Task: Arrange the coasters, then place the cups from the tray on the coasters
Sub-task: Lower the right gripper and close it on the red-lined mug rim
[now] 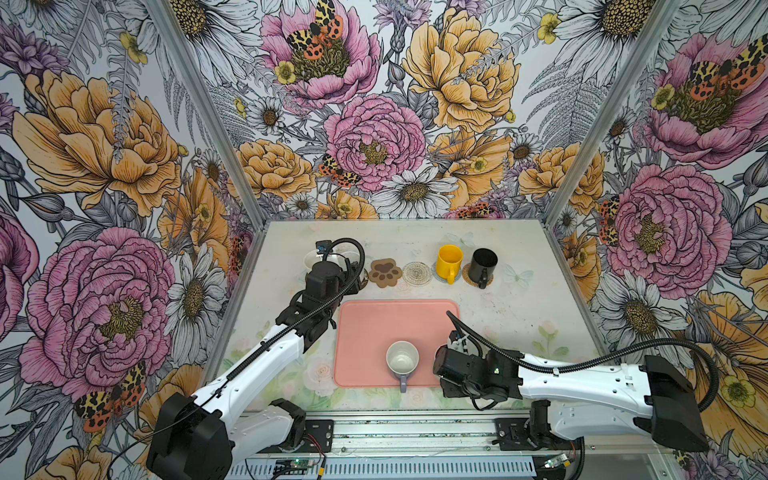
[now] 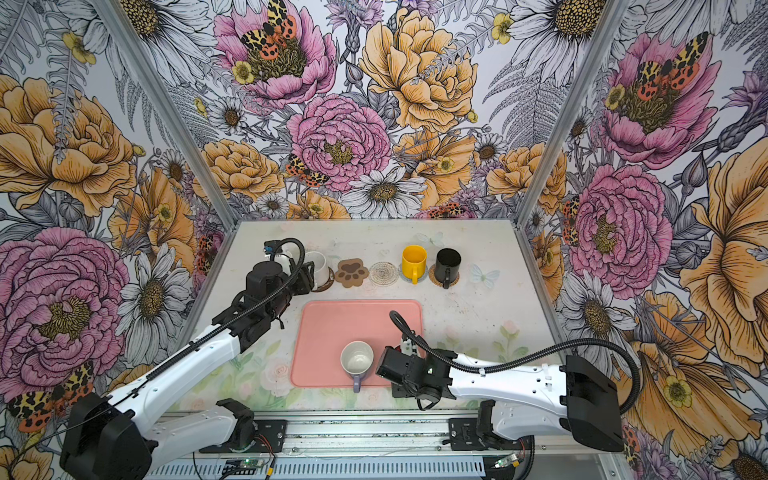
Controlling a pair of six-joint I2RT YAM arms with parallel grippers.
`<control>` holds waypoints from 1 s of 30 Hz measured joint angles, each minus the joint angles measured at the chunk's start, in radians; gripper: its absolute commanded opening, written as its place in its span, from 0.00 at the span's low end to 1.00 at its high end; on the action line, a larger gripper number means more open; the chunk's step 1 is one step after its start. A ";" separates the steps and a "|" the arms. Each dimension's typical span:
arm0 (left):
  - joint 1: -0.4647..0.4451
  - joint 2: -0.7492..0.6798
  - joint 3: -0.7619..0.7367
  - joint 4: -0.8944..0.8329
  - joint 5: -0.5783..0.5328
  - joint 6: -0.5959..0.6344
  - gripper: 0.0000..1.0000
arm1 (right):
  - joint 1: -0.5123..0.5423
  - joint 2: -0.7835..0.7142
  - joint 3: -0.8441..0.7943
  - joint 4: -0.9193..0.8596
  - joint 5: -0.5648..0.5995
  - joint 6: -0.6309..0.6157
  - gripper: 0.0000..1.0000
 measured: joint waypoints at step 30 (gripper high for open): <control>0.008 0.009 0.000 0.001 0.027 0.000 0.62 | -0.029 0.093 -0.019 0.063 -0.029 -0.002 0.34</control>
